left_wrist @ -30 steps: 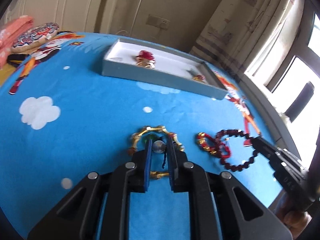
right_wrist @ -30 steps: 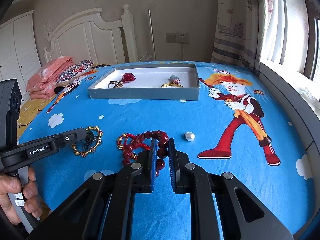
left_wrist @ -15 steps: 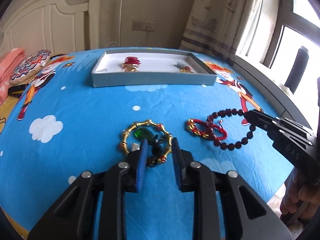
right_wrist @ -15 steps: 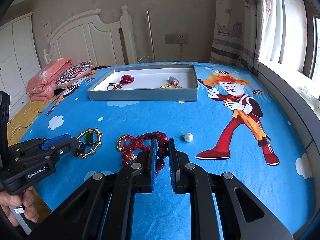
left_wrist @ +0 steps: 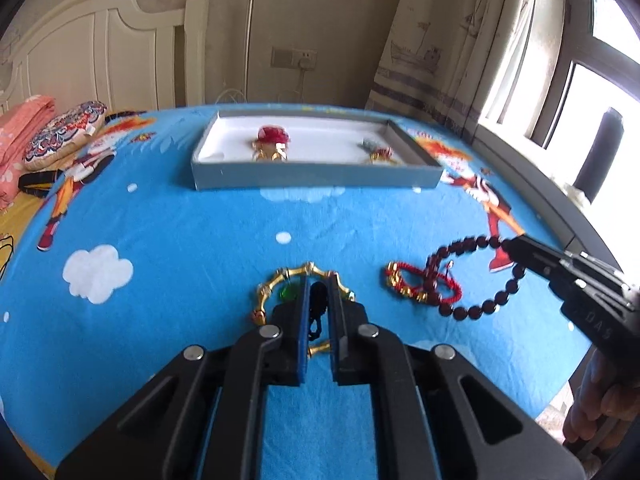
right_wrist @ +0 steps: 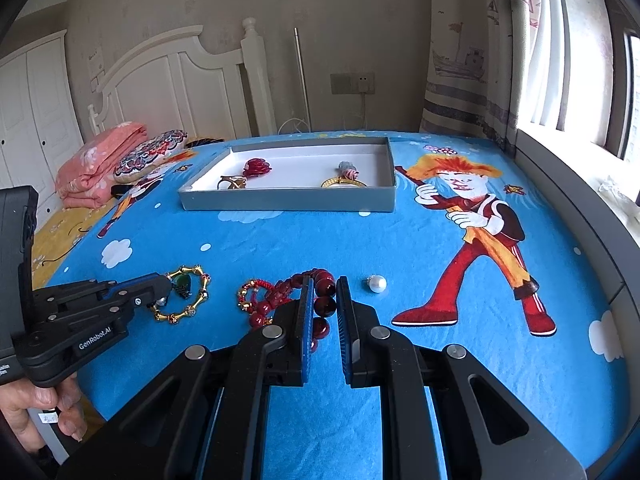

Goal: Organize jewelry

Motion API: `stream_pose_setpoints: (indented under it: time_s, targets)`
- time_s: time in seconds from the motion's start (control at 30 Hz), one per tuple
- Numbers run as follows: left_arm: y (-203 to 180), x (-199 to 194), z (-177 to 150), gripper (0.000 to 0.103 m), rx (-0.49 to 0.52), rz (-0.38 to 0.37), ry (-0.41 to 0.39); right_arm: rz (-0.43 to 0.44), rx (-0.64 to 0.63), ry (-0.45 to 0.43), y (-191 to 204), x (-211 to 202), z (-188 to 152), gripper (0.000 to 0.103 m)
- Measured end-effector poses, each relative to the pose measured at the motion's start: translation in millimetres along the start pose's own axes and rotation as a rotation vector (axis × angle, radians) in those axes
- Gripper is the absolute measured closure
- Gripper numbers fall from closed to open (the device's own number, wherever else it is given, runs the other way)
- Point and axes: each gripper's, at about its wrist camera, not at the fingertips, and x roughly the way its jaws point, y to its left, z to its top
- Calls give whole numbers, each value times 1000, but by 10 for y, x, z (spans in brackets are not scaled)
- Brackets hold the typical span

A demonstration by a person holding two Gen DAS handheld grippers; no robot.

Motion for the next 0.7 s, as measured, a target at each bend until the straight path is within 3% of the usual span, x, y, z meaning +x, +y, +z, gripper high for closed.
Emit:
stream_pose_setpoints:
  time_s: [0.27, 0.63, 0.7]
  targets:
    - [19, -214, 130, 95, -25, -15, -76, -5, 4, -21, 1, -77, 115, 89]
    - [-115, -290, 237, 95, 0, 12, -113, -23, 1, -33, 108, -90, 290, 89]
    - [-124, -304, 259, 95, 0, 17, -117, -28, -7, -47, 133, -116, 331, 96]
